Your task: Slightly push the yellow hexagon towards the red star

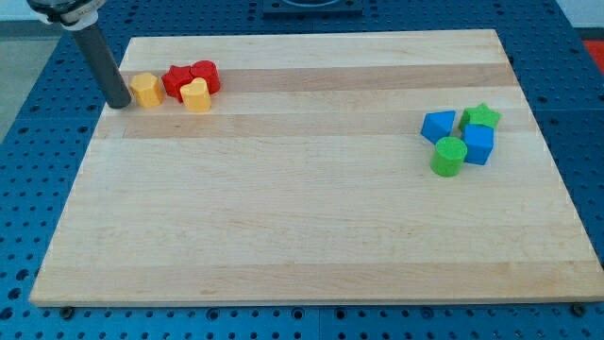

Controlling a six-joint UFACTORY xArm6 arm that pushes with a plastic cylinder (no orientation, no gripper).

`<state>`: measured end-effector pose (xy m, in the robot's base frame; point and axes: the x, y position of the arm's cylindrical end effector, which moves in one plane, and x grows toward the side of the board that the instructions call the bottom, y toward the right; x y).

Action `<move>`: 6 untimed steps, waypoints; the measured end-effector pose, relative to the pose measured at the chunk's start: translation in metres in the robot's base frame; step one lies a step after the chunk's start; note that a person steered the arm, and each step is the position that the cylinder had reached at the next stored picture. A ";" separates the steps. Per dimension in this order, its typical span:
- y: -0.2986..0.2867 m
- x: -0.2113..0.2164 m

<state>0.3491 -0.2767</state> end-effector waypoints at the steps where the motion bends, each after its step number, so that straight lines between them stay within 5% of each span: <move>1: 0.001 0.036; 3: -0.015 -0.063; 4: -0.013 -0.078; 6: 0.006 0.003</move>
